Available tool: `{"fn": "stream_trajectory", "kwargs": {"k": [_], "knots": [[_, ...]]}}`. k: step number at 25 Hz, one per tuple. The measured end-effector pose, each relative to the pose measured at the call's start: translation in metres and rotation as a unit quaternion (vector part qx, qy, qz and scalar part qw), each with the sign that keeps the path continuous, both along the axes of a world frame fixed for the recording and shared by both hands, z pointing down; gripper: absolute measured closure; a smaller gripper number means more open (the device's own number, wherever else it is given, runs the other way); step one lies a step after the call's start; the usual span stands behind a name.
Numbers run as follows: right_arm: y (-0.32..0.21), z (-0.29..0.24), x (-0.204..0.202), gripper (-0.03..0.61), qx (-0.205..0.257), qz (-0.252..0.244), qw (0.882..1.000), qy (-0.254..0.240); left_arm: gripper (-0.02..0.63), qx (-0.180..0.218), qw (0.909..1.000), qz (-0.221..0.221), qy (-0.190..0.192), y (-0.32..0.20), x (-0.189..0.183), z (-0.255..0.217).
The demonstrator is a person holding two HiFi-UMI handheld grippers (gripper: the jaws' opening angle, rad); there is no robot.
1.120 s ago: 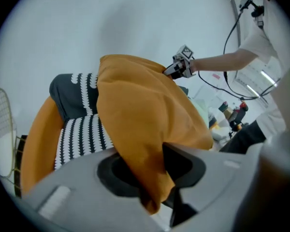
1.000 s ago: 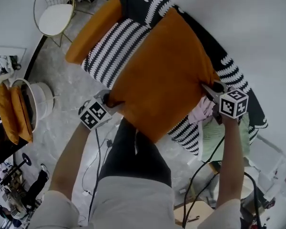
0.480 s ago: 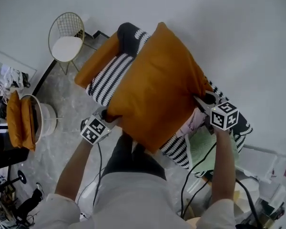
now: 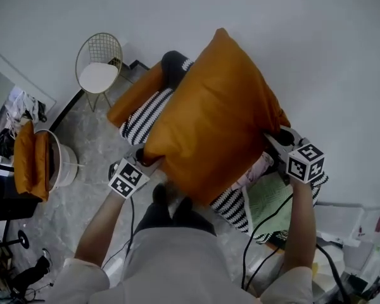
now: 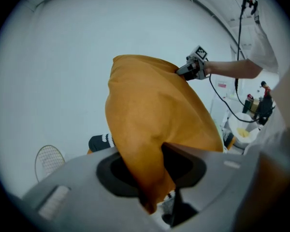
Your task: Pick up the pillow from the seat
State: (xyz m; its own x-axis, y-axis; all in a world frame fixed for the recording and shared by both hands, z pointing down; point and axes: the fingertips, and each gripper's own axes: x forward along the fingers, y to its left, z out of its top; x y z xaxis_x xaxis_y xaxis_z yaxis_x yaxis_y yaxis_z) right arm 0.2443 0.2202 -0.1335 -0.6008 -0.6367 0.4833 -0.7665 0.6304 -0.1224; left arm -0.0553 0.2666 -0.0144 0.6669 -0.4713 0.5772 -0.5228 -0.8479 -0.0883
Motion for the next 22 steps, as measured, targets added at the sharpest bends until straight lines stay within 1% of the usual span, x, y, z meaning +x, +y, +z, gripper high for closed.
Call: {"fn": "stream_trajectory", "kwargs": {"k": [5,8,11,15,22], "knots": [[0.027,-0.04,-0.027,0.482,0.023,-0.003,1.0,0.019,0.467,0.009,0.9994,-0.01,0.031,0.022,-0.02,-0.02],[0.042,-0.062,-0.044,0.482,0.039,0.008,0.999,0.025,0.467,0.019,0.9989,-0.01,0.041,0.03,-0.034,-0.035],[0.057,-0.081,-0.062,0.48,0.052,0.024,0.998,0.026,0.468,0.038,0.9983,-0.001,0.044,0.032,-0.053,-0.054],[0.077,-0.103,-0.095,0.48,0.073,0.04,0.996,0.024,0.465,0.069,0.9964,0.006,0.049,0.035,-0.088,-0.077],[0.129,-0.159,-0.146,0.48,0.12,0.057,0.991,0.03,0.463,0.114,0.9907,0.018,0.073,0.059,-0.134,-0.124]]}}
